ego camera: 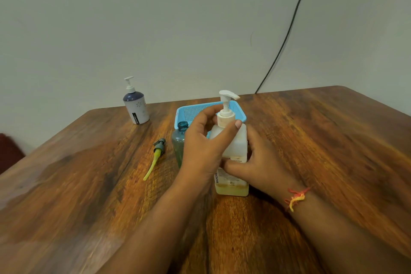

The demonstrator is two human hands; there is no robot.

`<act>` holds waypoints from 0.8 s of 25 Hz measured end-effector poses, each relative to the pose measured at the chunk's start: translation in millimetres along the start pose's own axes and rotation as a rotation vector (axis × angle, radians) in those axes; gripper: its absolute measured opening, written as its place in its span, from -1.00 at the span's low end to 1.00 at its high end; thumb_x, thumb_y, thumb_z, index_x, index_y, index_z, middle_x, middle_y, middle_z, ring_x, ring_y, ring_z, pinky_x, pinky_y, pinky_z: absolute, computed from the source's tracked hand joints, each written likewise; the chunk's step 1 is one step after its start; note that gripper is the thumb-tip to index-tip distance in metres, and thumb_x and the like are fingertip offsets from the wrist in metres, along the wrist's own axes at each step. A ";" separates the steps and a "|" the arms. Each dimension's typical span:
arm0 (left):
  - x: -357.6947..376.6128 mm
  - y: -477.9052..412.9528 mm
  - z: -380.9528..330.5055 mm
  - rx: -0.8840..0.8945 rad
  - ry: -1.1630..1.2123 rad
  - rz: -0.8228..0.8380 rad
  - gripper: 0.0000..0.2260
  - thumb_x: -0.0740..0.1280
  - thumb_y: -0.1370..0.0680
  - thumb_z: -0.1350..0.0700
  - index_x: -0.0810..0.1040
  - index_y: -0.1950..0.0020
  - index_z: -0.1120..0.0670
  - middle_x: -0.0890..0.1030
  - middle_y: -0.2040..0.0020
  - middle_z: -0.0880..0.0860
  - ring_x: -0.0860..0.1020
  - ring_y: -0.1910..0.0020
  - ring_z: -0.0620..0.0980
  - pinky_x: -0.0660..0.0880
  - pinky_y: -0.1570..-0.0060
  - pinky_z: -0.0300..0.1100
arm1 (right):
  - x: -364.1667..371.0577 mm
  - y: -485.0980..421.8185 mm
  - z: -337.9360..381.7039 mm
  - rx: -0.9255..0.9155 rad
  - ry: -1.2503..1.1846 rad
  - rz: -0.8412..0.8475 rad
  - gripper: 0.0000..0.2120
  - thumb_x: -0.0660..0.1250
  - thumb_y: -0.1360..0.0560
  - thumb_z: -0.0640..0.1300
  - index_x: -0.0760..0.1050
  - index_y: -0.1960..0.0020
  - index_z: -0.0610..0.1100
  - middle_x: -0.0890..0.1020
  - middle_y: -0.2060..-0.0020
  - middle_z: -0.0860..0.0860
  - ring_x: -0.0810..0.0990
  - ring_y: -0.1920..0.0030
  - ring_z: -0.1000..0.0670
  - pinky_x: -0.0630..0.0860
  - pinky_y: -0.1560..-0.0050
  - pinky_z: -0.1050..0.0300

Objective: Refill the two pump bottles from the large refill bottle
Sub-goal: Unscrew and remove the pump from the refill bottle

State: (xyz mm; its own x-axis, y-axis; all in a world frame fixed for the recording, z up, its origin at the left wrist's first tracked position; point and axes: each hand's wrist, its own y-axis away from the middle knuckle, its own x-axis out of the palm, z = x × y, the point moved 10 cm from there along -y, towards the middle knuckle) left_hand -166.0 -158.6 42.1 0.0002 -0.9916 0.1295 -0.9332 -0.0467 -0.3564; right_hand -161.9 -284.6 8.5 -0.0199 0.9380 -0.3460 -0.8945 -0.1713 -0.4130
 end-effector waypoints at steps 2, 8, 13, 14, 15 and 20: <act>2.4 -0.3 -0.3 -0.019 -0.021 0.030 -0.62 0.56 -0.42 -0.01 0.63 -0.22 -0.07 0.67 -0.20 -0.01 0.66 -0.20 -0.02 0.65 -0.13 -0.01 | 2.4 -0.1 1.7 -0.008 -0.002 0.015 -0.26 0.60 -0.31 -0.01 0.35 -0.40 0.11 0.66 -0.07 0.13 0.70 0.00 0.11 0.69 0.08 0.04; -2.8 4.6 -3.3 -0.028 0.057 0.053 -0.73 0.45 -0.53 0.08 0.59 -0.21 0.09 0.70 -0.14 0.06 0.69 -0.13 0.02 0.67 -0.01 -0.11 | -0.7 0.8 -3.4 0.024 -0.025 0.008 -0.27 0.62 -0.34 0.03 0.35 -0.41 0.09 0.64 -0.12 0.14 0.68 -0.04 0.14 0.69 0.06 0.05; -5.8 4.7 -9.5 0.013 0.020 0.016 -0.70 0.45 -0.55 0.16 0.57 -0.27 0.12 0.70 -0.16 0.08 0.69 -0.14 0.05 0.67 -0.03 -0.02 | -1.8 0.2 -1.5 0.014 -0.029 -0.001 -0.30 0.61 -0.35 -0.01 0.37 -0.40 0.07 0.66 -0.06 0.15 0.69 0.00 0.16 0.68 0.07 0.09; -4.4 5.7 -11.2 0.018 0.012 0.015 -0.68 0.46 -0.55 0.16 0.57 -0.30 0.10 0.70 -0.18 0.06 0.69 -0.15 0.03 0.67 -0.04 -0.02 | -2.1 0.5 -0.9 0.012 -0.030 -0.002 -0.29 0.61 -0.35 -0.02 0.36 -0.40 0.07 0.66 -0.05 0.15 0.69 0.00 0.16 0.68 0.07 0.10; -3.5 6.2 -11.8 0.020 0.001 0.015 -0.66 0.47 -0.55 0.15 0.58 -0.32 0.08 0.70 -0.19 0.03 0.69 -0.15 0.00 0.68 -0.04 -0.03 | -2.6 0.9 -0.9 0.013 -0.031 -0.003 -0.29 0.61 -0.35 -0.02 0.36 -0.41 0.07 0.66 -0.05 0.16 0.69 0.00 0.17 0.68 0.07 0.11; -2.6 6.5 -17.3 0.013 -0.081 -0.007 -0.65 0.52 -0.49 0.12 0.65 -0.28 0.03 0.71 -0.13 -0.10 0.67 -0.13 -0.15 0.67 -0.08 -0.05 | -2.5 2.0 -0.4 0.021 0.006 0.012 -0.26 0.60 -0.36 0.02 0.32 -0.43 0.11 0.64 -0.11 0.18 0.67 -0.01 0.20 0.68 0.06 0.15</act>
State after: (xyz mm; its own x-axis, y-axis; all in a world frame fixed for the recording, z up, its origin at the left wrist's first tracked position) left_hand -178.3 -154.2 55.5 0.0365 -0.9977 0.0574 -0.9281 -0.0552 -0.3682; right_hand -163.4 -287.4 8.2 -0.0285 0.9341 -0.3559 -0.9034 -0.1765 -0.3908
